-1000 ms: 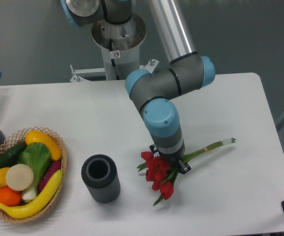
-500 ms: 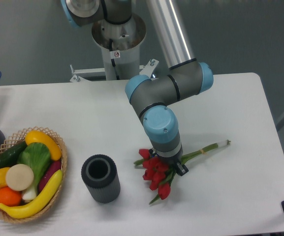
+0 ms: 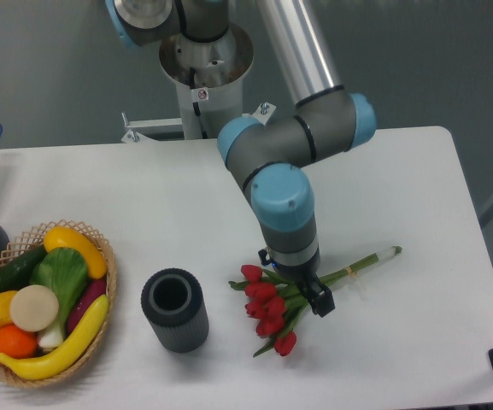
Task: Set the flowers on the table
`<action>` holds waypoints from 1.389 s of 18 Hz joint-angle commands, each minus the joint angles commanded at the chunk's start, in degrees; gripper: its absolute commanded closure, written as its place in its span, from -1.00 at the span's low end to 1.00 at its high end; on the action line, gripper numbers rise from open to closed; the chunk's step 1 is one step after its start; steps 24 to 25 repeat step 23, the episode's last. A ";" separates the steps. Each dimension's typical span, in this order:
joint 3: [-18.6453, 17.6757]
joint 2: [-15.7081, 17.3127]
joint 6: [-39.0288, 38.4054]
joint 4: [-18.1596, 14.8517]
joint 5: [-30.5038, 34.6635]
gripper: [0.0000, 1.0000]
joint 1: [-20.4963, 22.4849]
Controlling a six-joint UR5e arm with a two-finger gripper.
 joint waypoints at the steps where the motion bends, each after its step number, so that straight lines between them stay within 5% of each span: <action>1: 0.70 0.70 0.00 -1.57 -0.70 -1.00 0.26; 6: 6.68 2.55 2.54 -12.47 -7.98 -1.00 4.91; 10: 7.48 4.14 8.95 -16.52 -11.25 -1.00 9.04; 12: 7.13 5.36 19.29 -18.98 -11.96 -1.00 12.21; 18: 6.69 7.56 32.41 -22.77 -11.96 -1.00 16.96; 25: 6.33 8.00 33.40 -22.86 -12.22 -1.00 17.58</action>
